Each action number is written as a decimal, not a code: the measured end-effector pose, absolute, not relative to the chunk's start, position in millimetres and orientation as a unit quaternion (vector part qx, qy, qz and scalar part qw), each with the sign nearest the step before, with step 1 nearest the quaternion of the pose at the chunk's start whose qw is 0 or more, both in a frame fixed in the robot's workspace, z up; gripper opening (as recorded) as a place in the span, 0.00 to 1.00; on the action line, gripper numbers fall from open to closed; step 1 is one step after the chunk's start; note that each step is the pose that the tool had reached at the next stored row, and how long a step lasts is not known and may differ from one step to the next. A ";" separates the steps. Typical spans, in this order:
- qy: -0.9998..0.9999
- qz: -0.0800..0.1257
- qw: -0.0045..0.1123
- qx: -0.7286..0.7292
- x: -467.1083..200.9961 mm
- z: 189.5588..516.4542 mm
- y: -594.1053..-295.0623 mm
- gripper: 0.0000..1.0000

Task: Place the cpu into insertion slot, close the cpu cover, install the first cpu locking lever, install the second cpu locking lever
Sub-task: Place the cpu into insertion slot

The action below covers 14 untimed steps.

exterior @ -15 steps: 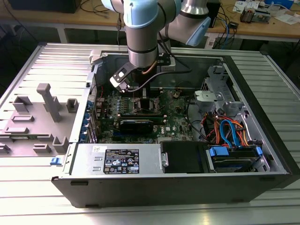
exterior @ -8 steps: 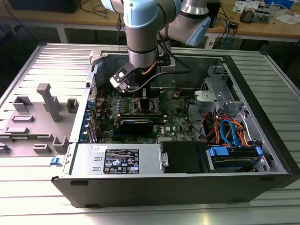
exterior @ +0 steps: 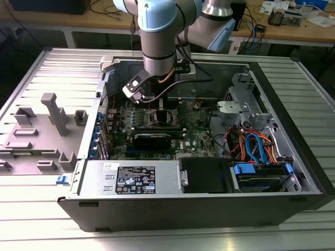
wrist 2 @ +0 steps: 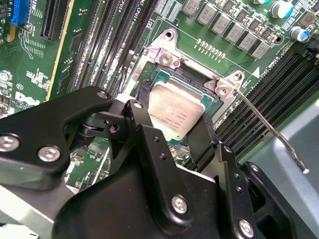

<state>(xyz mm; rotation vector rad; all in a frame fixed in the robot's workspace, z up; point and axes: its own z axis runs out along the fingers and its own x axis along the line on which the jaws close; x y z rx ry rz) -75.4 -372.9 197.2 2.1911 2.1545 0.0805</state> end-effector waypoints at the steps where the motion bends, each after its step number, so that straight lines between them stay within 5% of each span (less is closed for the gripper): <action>1: 0.700 0.026 0.034 0.712 -75.4 197.2 -372.9 0.55; 14: 0.703 0.026 0.034 0.710 -74.8 196.8 -372.9 0.55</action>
